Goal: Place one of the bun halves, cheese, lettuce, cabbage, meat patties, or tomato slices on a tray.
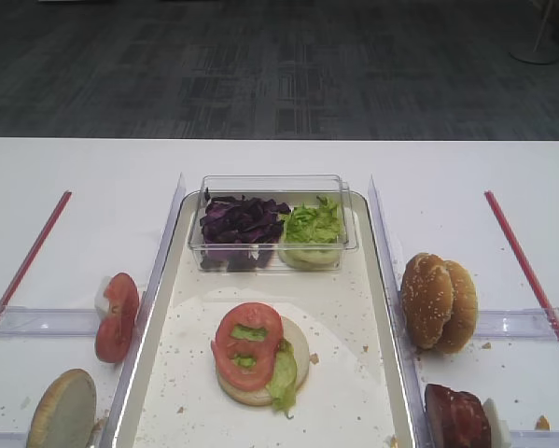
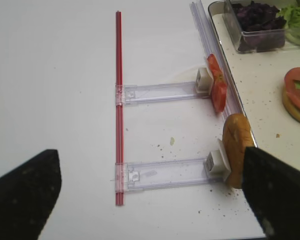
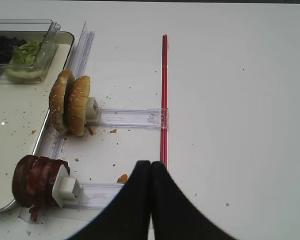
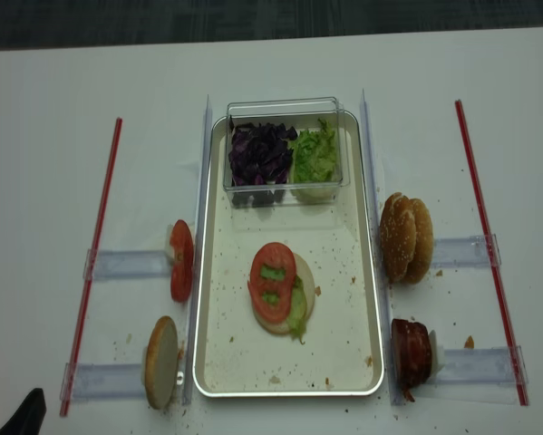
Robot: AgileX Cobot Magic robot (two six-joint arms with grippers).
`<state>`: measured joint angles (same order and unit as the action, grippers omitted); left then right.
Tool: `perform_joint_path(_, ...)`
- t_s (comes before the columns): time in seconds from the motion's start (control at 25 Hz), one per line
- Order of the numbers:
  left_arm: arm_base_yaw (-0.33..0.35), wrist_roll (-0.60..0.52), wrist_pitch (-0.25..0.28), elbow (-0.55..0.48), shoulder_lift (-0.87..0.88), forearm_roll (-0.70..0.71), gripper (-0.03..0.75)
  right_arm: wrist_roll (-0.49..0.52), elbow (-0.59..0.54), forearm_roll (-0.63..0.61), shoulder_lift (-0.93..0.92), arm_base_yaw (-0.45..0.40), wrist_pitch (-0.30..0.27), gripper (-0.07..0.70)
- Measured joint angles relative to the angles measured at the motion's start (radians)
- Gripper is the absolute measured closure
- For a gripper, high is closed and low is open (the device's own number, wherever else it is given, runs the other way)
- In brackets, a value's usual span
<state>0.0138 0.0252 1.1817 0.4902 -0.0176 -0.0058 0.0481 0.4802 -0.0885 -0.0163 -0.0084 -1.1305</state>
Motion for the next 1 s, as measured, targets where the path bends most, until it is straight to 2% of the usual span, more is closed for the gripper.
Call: perform_joint_path(1.0, 0.0, 0.0, 0.0, 0.0, 0.0, 0.0, 0.044, 0.0, 0.0, 0.0, 0.0, 0.0, 0.0, 0.595)
